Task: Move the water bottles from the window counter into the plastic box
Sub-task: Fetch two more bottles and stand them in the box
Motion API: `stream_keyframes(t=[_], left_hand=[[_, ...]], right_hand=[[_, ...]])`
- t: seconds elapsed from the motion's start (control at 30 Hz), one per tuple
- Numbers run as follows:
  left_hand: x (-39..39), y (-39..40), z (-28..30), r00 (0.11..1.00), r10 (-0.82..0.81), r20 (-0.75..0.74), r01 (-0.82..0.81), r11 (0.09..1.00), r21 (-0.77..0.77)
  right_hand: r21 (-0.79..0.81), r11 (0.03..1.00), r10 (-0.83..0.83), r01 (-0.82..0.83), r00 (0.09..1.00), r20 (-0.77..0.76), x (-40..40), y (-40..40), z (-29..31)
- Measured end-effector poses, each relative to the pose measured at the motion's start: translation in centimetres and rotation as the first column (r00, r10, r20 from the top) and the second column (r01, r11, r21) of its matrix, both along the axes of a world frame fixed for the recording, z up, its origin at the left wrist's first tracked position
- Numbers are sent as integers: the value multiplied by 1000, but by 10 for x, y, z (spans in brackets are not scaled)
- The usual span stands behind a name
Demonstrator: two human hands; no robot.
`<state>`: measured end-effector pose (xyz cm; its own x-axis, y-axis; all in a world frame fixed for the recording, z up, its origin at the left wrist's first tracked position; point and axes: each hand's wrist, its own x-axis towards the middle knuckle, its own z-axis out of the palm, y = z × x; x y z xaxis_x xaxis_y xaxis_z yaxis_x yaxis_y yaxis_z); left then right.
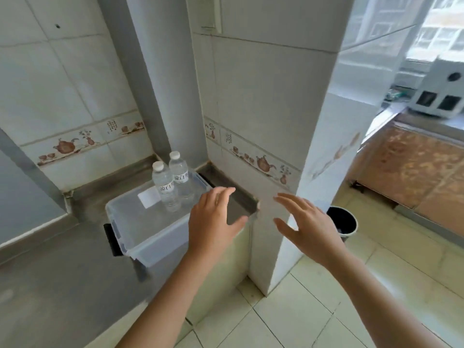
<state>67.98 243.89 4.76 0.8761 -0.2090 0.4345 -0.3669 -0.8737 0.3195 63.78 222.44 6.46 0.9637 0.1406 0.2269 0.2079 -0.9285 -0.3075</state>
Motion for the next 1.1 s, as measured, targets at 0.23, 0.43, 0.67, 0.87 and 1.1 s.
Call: stream_keyframes(t=[0.23, 0.43, 0.67, 0.87, 1.1], left_hand=[[-47, -140, 8, 972, -235, 7, 234, 970, 62], [-101, -274, -6, 912, -409, -33, 411, 909, 72], [-149, -427, -8, 789, -613, -40, 614, 784, 87], [-161, -560, -14, 627, -778, 32, 762, 621, 184], [-150, -728, -20, 421, -905, 61, 885, 424, 193]], right_hand=[[39, 958, -287, 285, 956, 55, -101, -124, -11], [10, 852, -524, 524, 850, 49, -202, -240, -18], [-37, 651, -758, 758, 652, 31, -306, -361, -21], [-92, 415, -902, 905, 423, 91, -338, -444, -24], [-113, 106, -991, 988, 115, 74, -332, -552, -28]])
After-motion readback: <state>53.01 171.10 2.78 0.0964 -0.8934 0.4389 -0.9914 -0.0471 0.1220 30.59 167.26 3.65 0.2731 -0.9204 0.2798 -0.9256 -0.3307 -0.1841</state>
